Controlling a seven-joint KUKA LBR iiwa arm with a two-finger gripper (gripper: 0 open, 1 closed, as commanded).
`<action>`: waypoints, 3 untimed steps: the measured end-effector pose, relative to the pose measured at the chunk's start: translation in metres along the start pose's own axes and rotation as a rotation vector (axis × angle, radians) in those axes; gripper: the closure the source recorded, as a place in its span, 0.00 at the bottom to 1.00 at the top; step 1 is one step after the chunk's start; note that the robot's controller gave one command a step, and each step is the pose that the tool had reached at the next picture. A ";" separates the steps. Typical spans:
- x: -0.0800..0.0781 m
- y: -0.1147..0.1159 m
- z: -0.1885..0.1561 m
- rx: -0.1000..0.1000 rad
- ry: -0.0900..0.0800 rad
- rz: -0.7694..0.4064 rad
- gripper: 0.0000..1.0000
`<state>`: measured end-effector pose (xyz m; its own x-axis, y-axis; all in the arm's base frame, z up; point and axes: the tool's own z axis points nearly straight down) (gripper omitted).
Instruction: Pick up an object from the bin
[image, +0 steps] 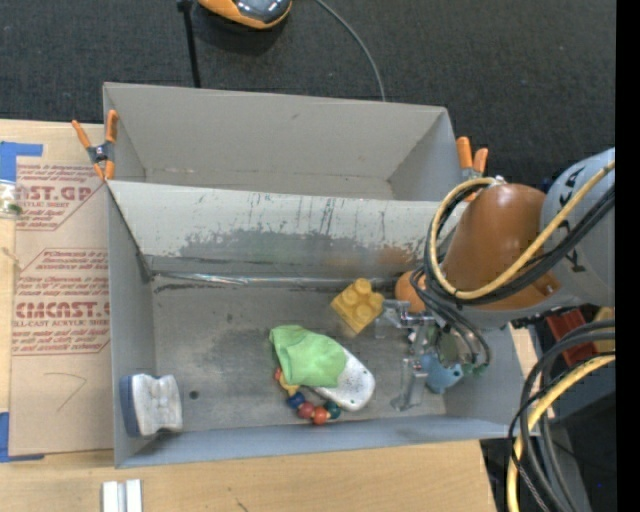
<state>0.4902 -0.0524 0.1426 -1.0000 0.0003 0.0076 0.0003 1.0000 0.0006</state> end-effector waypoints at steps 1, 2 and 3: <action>-0.002 0.000 -0.004 0.001 -0.007 0.000 0.00; -0.003 0.002 -0.002 0.001 -0.008 -0.004 0.00; -0.017 0.021 0.001 -0.001 -0.007 -0.261 0.00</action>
Offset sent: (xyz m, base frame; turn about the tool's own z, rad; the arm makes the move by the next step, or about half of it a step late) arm 0.0256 0.0833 -0.0463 -0.1577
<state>0.5075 -0.0313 0.1410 -0.9663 -0.2575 -0.0002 -0.2575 0.9663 0.0027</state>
